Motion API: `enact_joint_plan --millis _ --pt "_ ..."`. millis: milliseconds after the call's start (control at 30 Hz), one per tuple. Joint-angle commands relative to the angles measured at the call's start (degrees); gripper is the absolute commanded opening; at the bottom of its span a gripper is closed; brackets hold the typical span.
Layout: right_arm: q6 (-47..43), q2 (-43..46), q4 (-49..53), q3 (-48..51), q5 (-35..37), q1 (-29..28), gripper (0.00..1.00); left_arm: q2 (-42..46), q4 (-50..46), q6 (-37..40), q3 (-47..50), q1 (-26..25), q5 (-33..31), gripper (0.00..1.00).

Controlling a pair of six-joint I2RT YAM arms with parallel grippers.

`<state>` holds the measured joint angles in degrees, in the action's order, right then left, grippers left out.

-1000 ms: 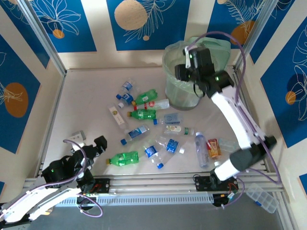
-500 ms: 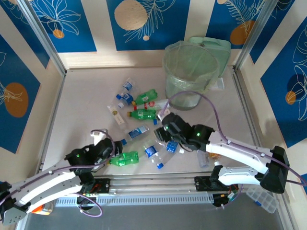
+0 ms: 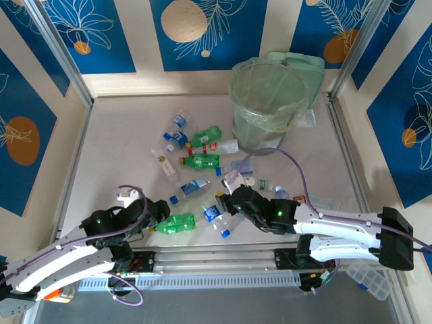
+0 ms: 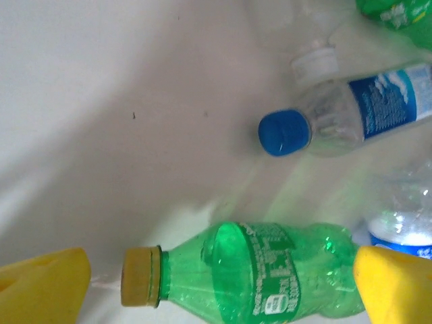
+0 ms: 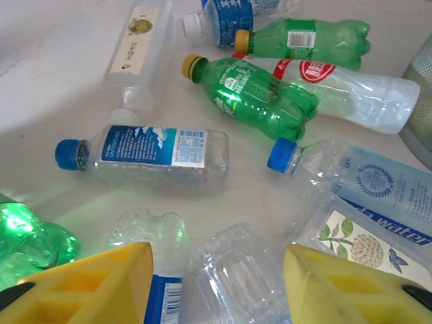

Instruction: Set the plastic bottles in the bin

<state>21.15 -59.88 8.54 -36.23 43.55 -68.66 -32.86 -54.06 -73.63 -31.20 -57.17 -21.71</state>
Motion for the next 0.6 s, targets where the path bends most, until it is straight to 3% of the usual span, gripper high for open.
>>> enact_joint_plan --millis 0,167,367,500,567 --pt "1.55 0.98 -3.43 0.15 2.44 0.03 0.54 -4.90 0.03 4.33 -1.79 -1.01 1.45 0.99" --pt "1.27 4.10 -3.93 1.19 0.94 0.11 0.55 -20.09 -9.28 15.76 -12.07 -4.62 -2.97 0.99" --pt "1.18 11.28 -4.36 3.53 -1.30 0.20 0.56 -39.16 -22.20 21.41 -27.30 -12.05 -10.68 0.99" --pt "1.26 17.47 -4.84 5.69 -2.39 0.35 0.57 -43.83 -23.33 31.86 -30.76 -14.98 -13.70 0.99" --pt "1.51 20.62 -4.52 6.48 -2.50 0.46 0.57 -43.81 -19.69 36.92 -30.33 -15.18 -11.21 0.99"
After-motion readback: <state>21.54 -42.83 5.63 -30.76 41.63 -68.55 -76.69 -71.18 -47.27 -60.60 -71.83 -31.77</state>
